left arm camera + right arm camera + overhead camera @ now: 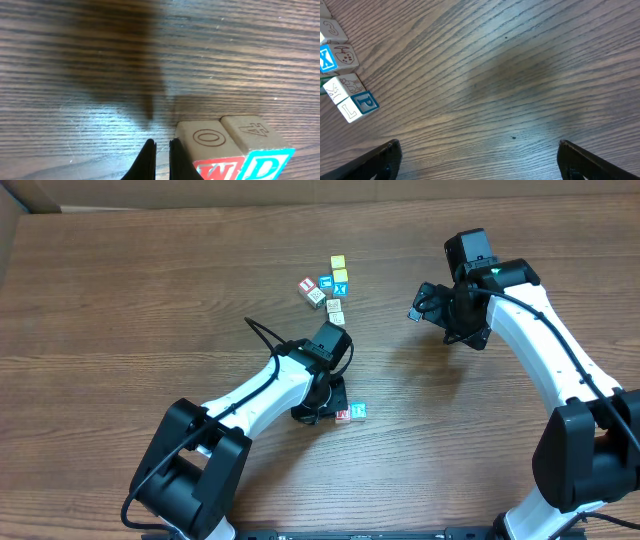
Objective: Flip 4 blocks
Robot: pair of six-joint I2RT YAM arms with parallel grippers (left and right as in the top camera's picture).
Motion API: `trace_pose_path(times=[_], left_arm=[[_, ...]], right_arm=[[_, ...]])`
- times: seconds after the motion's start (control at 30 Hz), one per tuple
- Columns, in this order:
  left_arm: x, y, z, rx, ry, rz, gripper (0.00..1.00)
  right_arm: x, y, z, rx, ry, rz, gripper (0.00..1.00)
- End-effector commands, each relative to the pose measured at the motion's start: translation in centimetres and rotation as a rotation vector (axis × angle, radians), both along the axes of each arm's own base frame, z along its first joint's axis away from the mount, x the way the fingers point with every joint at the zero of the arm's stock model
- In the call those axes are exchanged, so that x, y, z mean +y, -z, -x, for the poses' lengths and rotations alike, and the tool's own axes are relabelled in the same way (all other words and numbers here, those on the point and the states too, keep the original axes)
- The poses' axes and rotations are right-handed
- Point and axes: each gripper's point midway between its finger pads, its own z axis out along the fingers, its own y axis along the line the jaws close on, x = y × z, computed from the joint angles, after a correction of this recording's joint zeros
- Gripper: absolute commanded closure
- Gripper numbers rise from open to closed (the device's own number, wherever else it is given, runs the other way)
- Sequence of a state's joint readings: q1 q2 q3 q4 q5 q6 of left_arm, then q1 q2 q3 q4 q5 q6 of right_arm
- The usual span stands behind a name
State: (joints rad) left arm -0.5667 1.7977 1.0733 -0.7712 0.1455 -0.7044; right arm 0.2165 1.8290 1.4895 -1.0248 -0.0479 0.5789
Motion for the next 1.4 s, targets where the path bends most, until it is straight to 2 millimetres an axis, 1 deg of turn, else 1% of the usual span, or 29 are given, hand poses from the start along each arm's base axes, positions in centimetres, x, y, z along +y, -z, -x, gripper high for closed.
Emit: trace_pose_path(times=[0.0,0.07,0.1,0.2,0.27,0.33,0.4,0.47,0.53,0.6,0.63,0.67,0.7,0.73,0.77,0.8,0.9,0.97,1.03,1.13,1.27,1.37], left_arm=[[1.5,-0.9,-1.5,-0.036,-0.052,-0.045,0.96],[2.4,-2.2,-3.0,-0.083,-0.066,-0.055,0.96],[3.0,-3.3,-4.0,-0.117,-0.083,-0.053,0.96],[4.2,-5.9,-6.3,-0.188,-0.111,-0.033,0.96],[5.5,-7.8,-8.0,-0.236,-0.156,-0.016,0.95],[7.2,-9.2,-9.4,-0.268,-0.216,-0.007,0.94],[9.3,-10.1,-10.4,-0.287,-0.263,-0.007,0.91],[11.4,-10.2,-10.9,-0.294,-0.288,-0.02,0.85],[13.4,-10.0,-10.9,-0.28,-0.316,-0.037,0.79],[15.0,-9.9,-10.8,-0.271,-0.332,-0.054,0.62],[15.7,-9.8,-10.8,-0.271,-0.339,-0.063,0.49],[16.4,-9.8,-10.9,-0.272,-0.351,-0.075,0.37],[17.0,-9.8,-10.9,-0.274,-0.364,-0.084,0.24],[17.5,-9.8,-11.0,-0.276,-0.377,-0.094,0.14],[17.9,-9.8,-11.0,-0.277,-0.385,-0.101,0.04],[18.1,-9.8,-11.0,-0.276,-0.39,-0.105,0.0],[18.3,-9.8,-11.0,-0.276,-0.394,-0.106,0.0],[18.3,-9.8,-11.0,-0.276,-0.394,-0.106,0.0],[18.2,-9.8,-11.0,-0.277,-0.395,-0.105,0.0],[18.2,-9.9,-11.1,-0.279,-0.395,-0.105,0.0],[18.3,-9.8,-11.1,-0.279,-0.395,-0.105,0.0],[18.2,-9.8,-11.0,-0.279,-0.395,-0.105,0.0]], right_arm=[[-0.1,-0.4,-0.3,-0.015,0.001,-0.001,0.0],[-0.1,-0.4,-0.3,-0.015,0.0,-0.001,0.0],[-0.1,-0.4,-0.3,-0.015,0.0,-0.001,0.0],[-0.1,-0.4,-0.3,-0.015,0.0,-0.001,0.0],[-0.1,-0.4,-0.3,-0.015,0.001,-0.001,0.0],[-0.1,-0.4,-0.3,-0.015,0.001,-0.001,0.0],[0.0,-0.5,-0.6,-0.026,0.001,-0.006,0.0],[0.2,-0.7,-1.1,-0.048,-0.001,-0.013,0.0],[0.2,-0.7,-1.3,-0.056,-0.001,-0.017,0.0],[1.1,-0.9,-1.3,-0.056,-0.017,-0.066,0.0],[1.8,-1.1,-1.5,-0.066,-0.029,-0.103,0.05],[2.6,-1.3,-1.8,-0.077,-0.052,-0.137,0.18],[3.4,-1.4,-2.0,-0.09,-0.078,-0.158,0.27],[4.4,-1.5,-2.2,-0.11,-0.114,-0.169,0.34],[5.2,-1.6,-2.3,-0.127,-0.148,-0.166,0.37],[6.2,-1.6,-2.5,-0.146,-0.196,-0.162,0.38],[9.3,-1.3,-2.5,-0.207,-0.344,-0.107,0.37],[10.4,-0.7,-2.5,-0.234,-0.369,-0.024,0.36],[11.3,-0.3,-2.7,-0.261,-0.385,0.044,0.34],[13.2,0.6,-2.9,-0.299,-0.416,0.095,0.3],[15.8,2.6,-3.2,-0.321,-0.457,0.091,0.28],[17.1,4.7,-3.7,-0.327,-0.471,0.088,0.28]])
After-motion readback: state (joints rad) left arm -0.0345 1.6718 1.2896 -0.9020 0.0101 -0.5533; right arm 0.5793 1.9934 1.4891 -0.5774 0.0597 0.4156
